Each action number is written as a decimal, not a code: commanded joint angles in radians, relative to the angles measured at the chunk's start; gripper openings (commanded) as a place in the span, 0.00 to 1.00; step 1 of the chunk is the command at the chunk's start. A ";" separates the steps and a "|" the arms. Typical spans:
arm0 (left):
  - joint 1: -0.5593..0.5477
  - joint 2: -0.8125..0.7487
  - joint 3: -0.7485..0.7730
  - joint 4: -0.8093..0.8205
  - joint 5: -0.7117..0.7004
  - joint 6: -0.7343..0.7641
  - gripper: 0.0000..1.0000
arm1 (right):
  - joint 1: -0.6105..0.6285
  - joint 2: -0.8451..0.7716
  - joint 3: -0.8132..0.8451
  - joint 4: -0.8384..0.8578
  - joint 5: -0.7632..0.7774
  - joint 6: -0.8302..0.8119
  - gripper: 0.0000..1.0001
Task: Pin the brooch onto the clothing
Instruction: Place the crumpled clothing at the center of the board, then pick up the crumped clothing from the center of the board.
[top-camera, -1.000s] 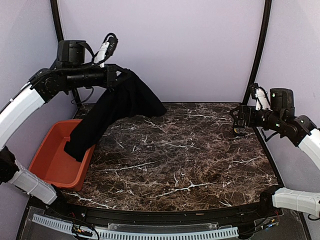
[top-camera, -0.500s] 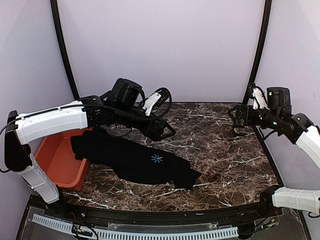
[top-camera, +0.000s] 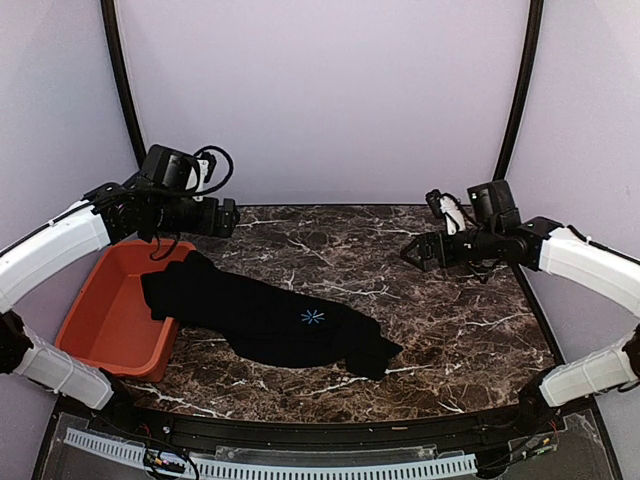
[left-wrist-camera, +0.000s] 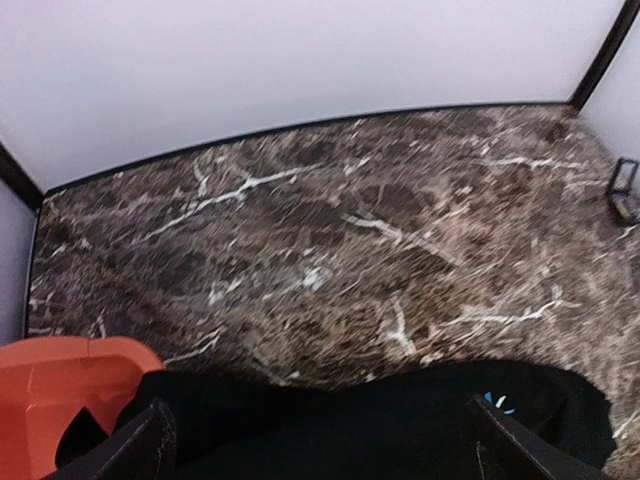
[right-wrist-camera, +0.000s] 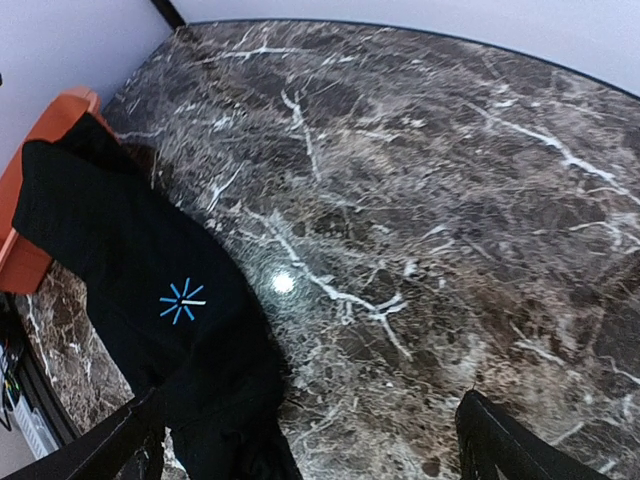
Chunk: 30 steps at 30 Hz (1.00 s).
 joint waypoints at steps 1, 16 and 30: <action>0.035 0.043 -0.032 -0.164 -0.150 -0.011 0.99 | 0.108 0.103 0.073 0.040 0.022 -0.046 0.99; 0.225 -0.022 -0.201 -0.208 -0.031 -0.073 0.97 | 0.236 0.258 0.130 0.034 0.072 -0.054 0.99; 0.267 0.001 -0.220 -0.146 0.132 -0.056 0.56 | 0.270 0.296 0.161 0.005 0.145 -0.074 0.99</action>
